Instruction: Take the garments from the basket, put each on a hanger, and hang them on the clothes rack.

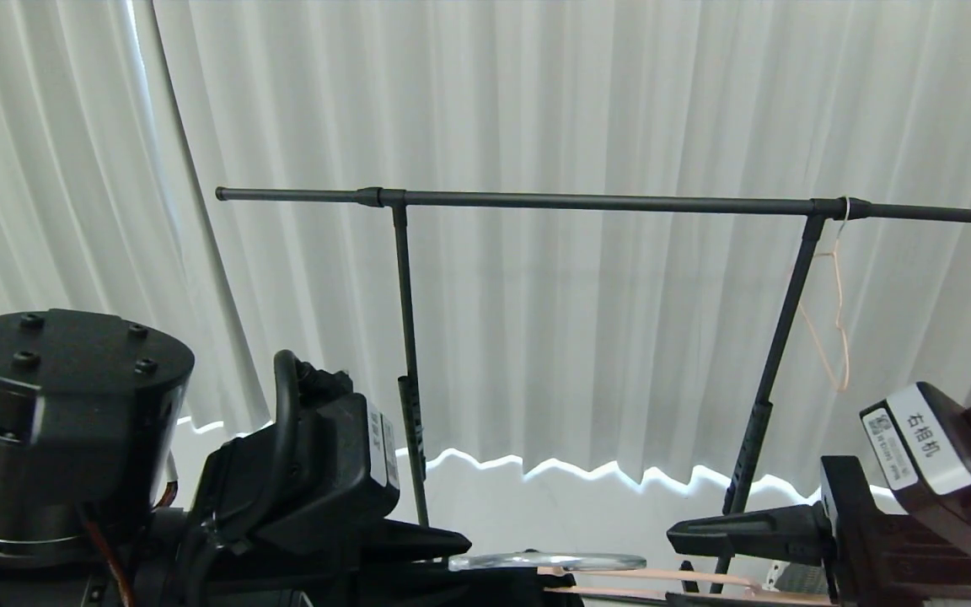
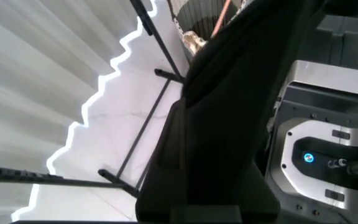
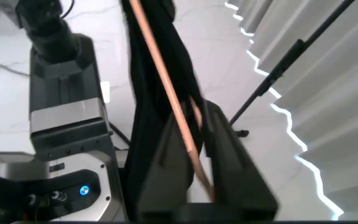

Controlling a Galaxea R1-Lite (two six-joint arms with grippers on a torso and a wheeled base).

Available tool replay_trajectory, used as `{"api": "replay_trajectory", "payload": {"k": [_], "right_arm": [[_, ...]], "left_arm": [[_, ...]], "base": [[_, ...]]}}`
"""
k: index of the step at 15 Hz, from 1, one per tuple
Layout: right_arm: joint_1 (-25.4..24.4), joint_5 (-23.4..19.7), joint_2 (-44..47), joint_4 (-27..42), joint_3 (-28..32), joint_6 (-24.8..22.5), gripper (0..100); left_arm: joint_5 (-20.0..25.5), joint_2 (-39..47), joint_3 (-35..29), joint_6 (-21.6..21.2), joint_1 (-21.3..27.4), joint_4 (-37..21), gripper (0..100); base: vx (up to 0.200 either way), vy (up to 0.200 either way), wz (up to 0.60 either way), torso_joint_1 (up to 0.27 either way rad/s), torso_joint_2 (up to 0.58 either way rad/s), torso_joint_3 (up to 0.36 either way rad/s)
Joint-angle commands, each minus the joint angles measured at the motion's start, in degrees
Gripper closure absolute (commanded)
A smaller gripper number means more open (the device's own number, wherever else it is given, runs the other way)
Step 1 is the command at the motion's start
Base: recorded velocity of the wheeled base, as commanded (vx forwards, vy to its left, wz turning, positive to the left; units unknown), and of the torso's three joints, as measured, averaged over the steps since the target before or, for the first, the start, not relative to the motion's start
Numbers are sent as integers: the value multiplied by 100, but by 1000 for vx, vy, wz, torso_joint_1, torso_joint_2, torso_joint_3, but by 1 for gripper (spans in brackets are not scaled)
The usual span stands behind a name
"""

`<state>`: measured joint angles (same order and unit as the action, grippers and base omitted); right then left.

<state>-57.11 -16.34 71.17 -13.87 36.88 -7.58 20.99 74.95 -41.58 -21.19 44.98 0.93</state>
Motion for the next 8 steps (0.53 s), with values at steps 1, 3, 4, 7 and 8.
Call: {"api": "replay_trajectory", "payload": {"k": [1, 3, 4, 7, 8], "right_arm": [[-2, 52, -15, -1, -5, -6, 0], [34, 254, -7, -10, 4, 2, 0], [60, 350, -15, -10, 4, 11, 0], [535, 456, -7, -10, -5, 11, 0], [649, 456, 2, -10, -5, 2, 0]], "left_arm": [[-7, 2, 1, 150, -16, 13, 100], [-43, 11, 1, 721, -25, 22, 100], [-166, 20, 19, 932, -25, 13, 100], [-983, 55, 335, 1222, -95, 22, 100], [-1018, 37, 396, 1240, -121, 22, 100]], "base": [[0, 0, 0, 0, 0, 0], [0, 0, 0, 0, 0, 0], [0, 0, 0, 0, 0, 0], [0, 0, 0, 0, 0, 0], [0, 0, 0, 0, 0, 0]]}}
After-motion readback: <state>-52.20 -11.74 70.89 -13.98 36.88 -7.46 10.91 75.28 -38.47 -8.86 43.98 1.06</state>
